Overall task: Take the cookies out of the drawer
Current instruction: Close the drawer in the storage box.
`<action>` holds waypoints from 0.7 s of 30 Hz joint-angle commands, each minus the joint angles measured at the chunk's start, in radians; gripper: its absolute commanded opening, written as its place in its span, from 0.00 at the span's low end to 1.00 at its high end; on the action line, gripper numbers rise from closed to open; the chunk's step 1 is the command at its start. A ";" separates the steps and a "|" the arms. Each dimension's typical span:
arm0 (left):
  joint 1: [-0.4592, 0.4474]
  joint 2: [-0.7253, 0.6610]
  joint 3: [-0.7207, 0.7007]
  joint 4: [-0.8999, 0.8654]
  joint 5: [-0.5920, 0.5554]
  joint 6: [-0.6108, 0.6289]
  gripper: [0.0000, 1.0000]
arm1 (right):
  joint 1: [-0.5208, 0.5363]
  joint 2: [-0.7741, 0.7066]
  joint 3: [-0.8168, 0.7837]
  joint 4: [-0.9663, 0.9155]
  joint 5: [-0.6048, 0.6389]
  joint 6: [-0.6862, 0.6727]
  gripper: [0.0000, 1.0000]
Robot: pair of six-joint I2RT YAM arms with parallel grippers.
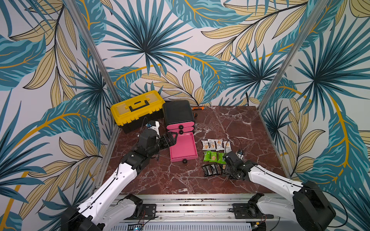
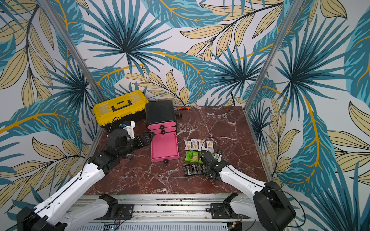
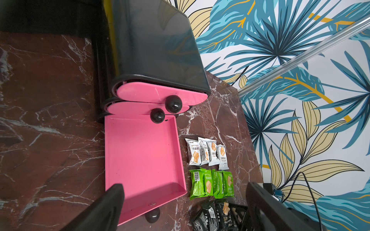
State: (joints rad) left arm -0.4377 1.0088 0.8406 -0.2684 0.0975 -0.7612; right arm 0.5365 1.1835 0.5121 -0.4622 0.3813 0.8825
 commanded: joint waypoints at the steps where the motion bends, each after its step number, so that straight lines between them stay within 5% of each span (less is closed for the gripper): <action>1: 0.000 -0.031 0.053 0.000 -0.023 0.032 1.00 | -0.003 -0.019 -0.013 0.057 -0.025 -0.019 0.52; 7: 0.014 -0.018 0.089 -0.059 -0.055 0.064 1.00 | -0.001 -0.101 0.052 -0.045 0.011 -0.047 0.53; 12: 0.125 0.051 0.144 -0.045 0.010 0.073 1.00 | 0.005 -0.254 0.075 -0.064 -0.071 -0.084 0.53; 21: 0.167 0.373 0.365 -0.038 0.087 0.132 1.00 | 0.207 -0.295 -0.003 0.232 -0.155 0.072 0.40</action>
State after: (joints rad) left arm -0.2771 1.3247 1.1332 -0.3092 0.1463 -0.6659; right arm 0.6872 0.8585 0.5392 -0.3454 0.2474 0.8932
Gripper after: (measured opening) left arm 0.999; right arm 0.411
